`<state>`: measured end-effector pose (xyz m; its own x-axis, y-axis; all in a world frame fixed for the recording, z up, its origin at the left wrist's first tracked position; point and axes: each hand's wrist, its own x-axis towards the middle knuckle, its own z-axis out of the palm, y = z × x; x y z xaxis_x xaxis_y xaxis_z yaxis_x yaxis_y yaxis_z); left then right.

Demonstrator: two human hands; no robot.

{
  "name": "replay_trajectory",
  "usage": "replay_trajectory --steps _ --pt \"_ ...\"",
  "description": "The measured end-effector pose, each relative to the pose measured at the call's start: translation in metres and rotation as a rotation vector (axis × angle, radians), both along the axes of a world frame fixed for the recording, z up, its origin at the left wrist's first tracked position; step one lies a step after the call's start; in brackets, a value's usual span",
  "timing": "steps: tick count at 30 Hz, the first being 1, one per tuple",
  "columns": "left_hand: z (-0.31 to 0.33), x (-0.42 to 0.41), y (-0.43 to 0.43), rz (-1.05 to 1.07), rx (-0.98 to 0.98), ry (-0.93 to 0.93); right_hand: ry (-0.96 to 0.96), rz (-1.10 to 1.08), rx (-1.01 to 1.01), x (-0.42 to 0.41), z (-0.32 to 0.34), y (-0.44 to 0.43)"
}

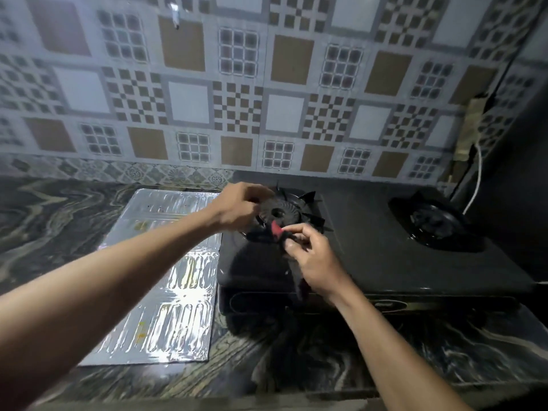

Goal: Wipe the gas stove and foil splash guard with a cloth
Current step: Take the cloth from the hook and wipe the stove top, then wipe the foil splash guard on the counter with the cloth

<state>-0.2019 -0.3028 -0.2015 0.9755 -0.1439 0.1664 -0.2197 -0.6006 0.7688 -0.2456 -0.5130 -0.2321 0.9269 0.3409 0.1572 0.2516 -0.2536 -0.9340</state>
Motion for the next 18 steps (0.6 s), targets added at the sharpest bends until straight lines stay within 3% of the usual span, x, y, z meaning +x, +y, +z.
replay_trajectory --steps 2,4,8,10,13,15,18 --pt "0.017 -0.024 -0.001 -0.087 -0.165 0.133 0.118 0.029 0.124 0.009 0.022 -0.007" --pt "0.034 -0.044 -0.004 -0.146 -0.205 0.206 0.228 0.077 0.213 0.015 0.042 -0.011" --pt "0.058 -0.07 -0.011 -0.033 -0.196 0.1 0.365 0.218 0.269 0.025 0.073 -0.011" --pt "0.065 -0.077 -0.012 0.096 -0.207 0.018 0.452 0.393 0.346 0.026 0.082 -0.013" --pt "0.069 -0.089 -0.007 0.225 -0.257 -0.006 0.317 0.533 0.201 0.024 0.089 -0.015" --pt "0.069 -0.097 -0.003 0.289 -0.278 0.032 0.176 0.454 0.067 0.025 0.089 -0.013" --pt "0.065 -0.11 -0.003 0.342 -0.334 0.07 0.123 0.378 0.088 0.026 0.091 -0.006"
